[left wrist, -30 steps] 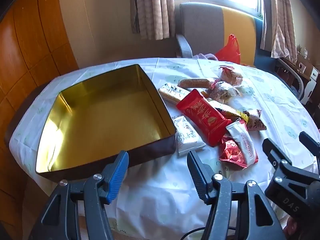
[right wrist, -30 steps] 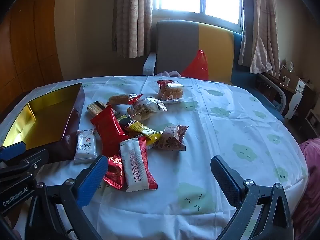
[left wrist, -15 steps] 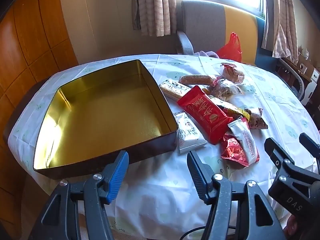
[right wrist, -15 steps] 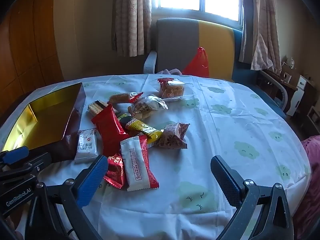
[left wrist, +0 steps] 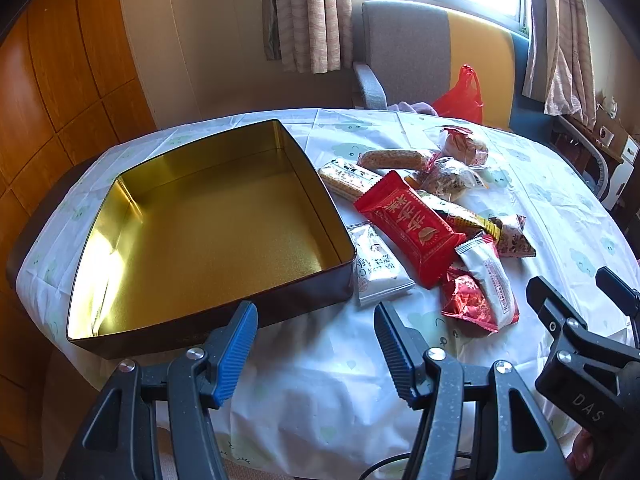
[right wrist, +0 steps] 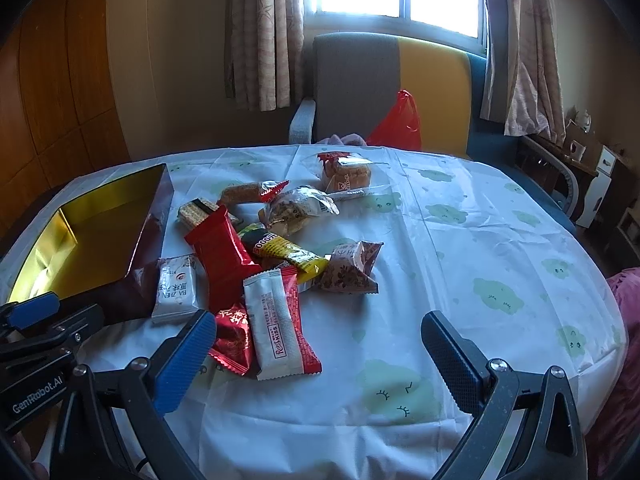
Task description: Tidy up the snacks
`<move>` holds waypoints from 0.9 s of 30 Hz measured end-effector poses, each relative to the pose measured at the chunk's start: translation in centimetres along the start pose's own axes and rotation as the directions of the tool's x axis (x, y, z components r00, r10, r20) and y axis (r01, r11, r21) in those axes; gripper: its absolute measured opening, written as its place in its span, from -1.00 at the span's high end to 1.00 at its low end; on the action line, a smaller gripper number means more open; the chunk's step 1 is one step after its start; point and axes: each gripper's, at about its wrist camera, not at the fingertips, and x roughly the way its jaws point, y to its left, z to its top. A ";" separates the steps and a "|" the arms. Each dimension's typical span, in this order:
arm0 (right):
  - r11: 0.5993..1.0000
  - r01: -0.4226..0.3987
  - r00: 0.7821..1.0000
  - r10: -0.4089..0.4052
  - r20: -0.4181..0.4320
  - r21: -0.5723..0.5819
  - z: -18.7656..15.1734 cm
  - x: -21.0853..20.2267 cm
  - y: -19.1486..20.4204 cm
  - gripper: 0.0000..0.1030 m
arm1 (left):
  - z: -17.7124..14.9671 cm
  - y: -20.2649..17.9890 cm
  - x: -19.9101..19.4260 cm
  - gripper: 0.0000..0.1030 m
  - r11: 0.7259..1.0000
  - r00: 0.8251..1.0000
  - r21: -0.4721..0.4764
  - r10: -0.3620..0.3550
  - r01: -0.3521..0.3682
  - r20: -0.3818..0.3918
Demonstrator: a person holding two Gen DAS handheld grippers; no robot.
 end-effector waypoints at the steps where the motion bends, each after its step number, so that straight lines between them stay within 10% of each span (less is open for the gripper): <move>1: 1.000 -0.001 1.000 0.001 0.000 0.000 0.0 0.0 0.0 -1.00 | 0.0 0.1 0.0 -0.20 1.000 1.000 0.000 -0.001 0.001 0.000; 27: 1.000 -0.011 1.000 0.011 -0.010 0.003 0.0 0.0 0.1 -1.00 | 0.0 0.1 0.1 -0.20 1.000 1.000 0.009 0.002 -0.002 -0.002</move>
